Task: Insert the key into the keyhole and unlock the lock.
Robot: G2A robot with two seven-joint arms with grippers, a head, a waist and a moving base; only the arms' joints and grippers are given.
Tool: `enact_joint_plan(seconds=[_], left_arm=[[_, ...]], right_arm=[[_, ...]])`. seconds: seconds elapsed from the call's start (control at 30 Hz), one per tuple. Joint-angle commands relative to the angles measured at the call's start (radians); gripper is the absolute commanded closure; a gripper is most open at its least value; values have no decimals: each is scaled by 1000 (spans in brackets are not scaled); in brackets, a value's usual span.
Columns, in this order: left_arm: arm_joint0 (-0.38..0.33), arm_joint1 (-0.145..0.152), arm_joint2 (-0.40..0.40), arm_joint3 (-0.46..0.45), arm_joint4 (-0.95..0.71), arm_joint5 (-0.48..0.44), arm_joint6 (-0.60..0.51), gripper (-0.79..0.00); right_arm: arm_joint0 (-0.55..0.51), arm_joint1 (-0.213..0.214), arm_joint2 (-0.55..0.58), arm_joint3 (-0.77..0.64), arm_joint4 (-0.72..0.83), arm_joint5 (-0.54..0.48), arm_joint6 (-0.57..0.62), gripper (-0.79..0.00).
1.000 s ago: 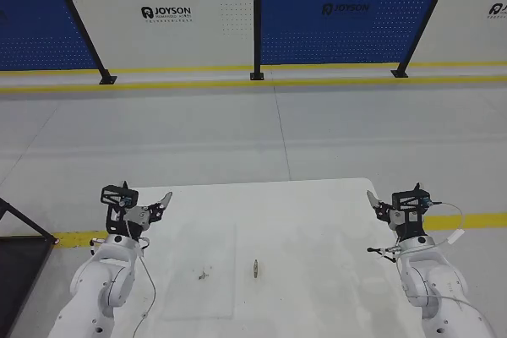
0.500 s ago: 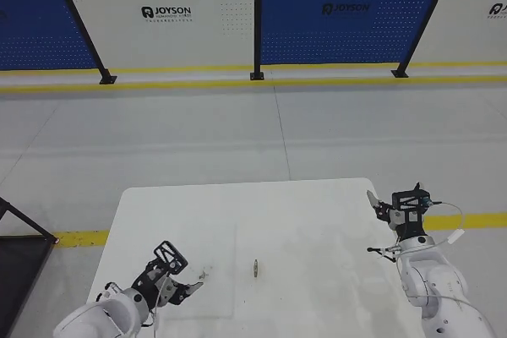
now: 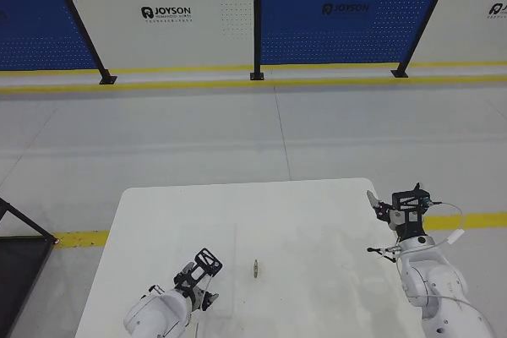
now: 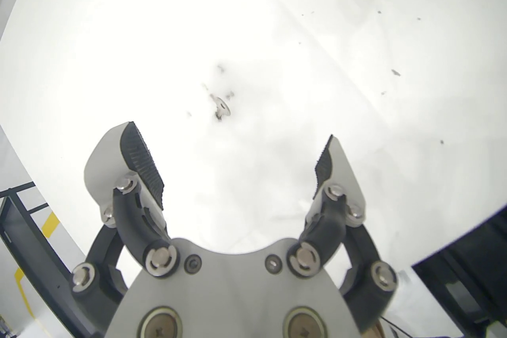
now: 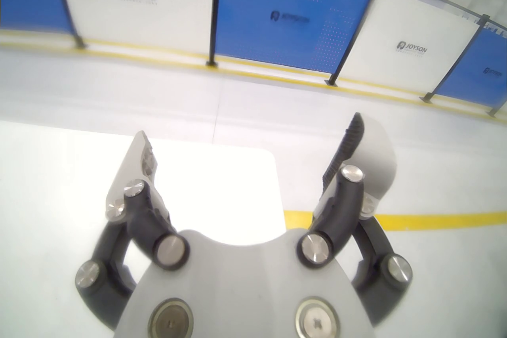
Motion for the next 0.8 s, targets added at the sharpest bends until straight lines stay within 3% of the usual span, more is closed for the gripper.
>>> enact_joint_plan(seconds=[0.0, 0.03, 0.33, 0.77], left_arm=[[-23, -5, 21, 30, 11, 34, 8, -643], [-33, -6, 24, 38, 29, 51, 16, -573], [-71, -12, 40, 95, 33, 79, 9, -348], [-95, -18, 62, 138, 43, 86, 14, -240]], right_arm=[[0, 0, 0, 0, 0, 0, 0, -785], [0, 0, 0, 0, 0, 0, 0, -785], [0, 0, 0, 0, 0, 0, 0, -785], [0, 0, 0, 0, 0, 0, 0, -785]])
